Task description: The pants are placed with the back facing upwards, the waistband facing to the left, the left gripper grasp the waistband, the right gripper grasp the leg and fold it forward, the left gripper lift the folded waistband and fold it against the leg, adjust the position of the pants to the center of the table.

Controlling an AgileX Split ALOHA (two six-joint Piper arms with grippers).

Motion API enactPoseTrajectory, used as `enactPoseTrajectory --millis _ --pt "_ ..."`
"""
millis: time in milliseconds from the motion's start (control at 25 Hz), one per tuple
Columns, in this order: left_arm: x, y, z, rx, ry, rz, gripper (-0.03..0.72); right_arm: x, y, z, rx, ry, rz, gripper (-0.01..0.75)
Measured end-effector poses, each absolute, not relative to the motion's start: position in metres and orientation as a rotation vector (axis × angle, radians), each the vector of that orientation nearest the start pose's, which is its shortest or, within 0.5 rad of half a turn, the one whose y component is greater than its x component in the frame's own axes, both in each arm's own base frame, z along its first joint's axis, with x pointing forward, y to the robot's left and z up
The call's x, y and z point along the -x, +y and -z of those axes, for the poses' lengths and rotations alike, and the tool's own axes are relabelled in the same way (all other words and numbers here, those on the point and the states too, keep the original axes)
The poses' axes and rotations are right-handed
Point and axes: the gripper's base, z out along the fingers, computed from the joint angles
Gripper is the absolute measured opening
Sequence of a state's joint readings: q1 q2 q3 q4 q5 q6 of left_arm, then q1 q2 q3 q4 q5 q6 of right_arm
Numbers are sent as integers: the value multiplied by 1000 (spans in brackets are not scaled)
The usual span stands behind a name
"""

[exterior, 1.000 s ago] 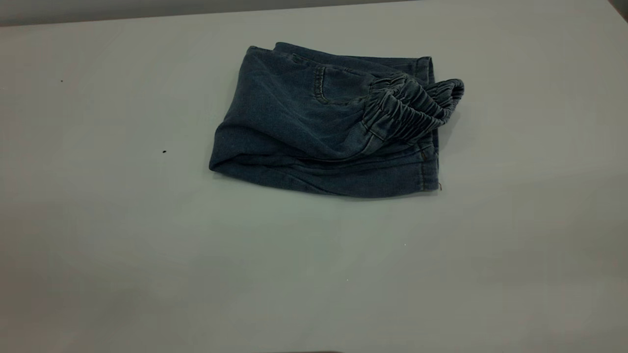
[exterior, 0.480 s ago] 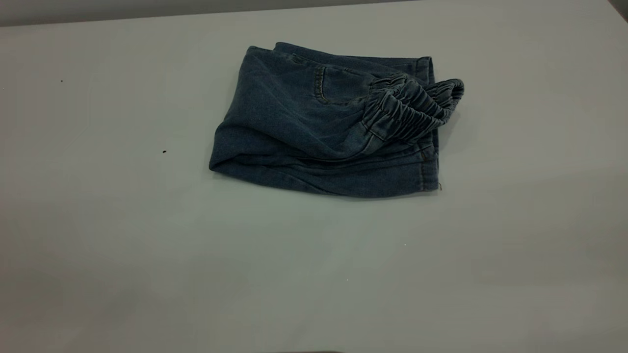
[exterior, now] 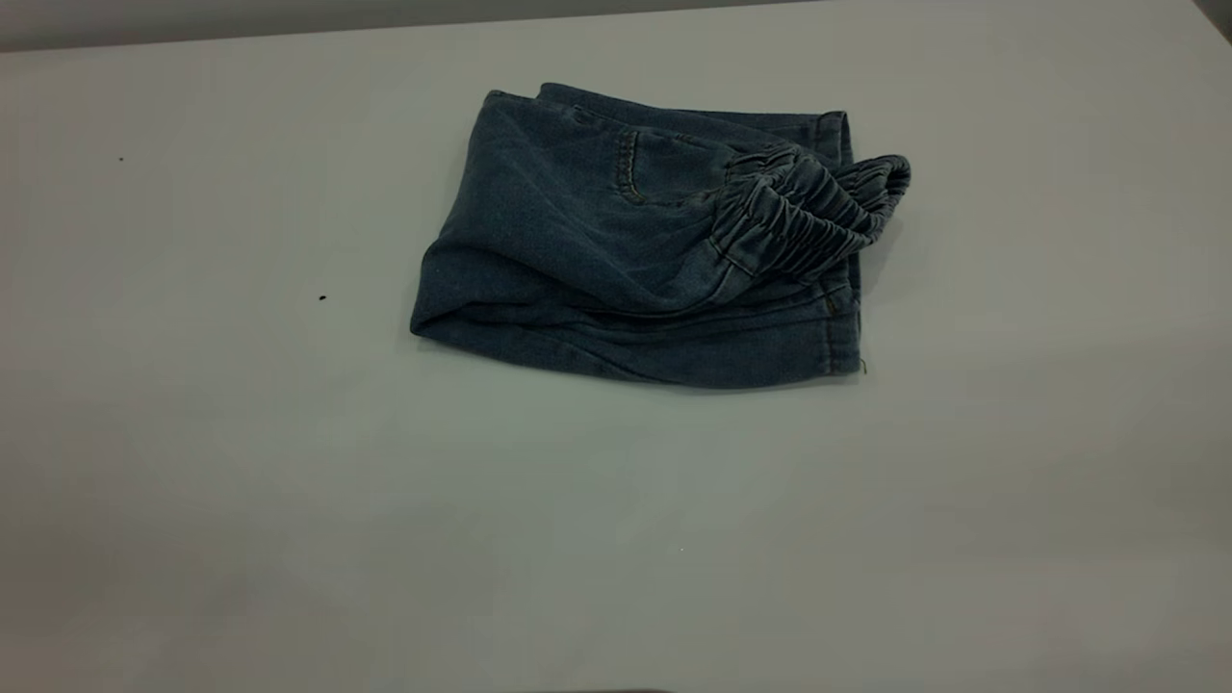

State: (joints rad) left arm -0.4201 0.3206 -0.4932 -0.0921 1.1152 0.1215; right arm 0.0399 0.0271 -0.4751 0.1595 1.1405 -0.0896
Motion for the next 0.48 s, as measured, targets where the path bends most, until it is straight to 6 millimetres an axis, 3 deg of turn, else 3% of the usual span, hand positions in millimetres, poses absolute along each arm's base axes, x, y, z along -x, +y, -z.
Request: enactPoseTrajectory --millis 240,480 --pt "-13 -8 -271 -270 2233 103 570 3 13 -265 140 2164 -163 423" --pt "8 -7 -270 -153 2105 38 570 3 14 -265 38 2153 -112 423"
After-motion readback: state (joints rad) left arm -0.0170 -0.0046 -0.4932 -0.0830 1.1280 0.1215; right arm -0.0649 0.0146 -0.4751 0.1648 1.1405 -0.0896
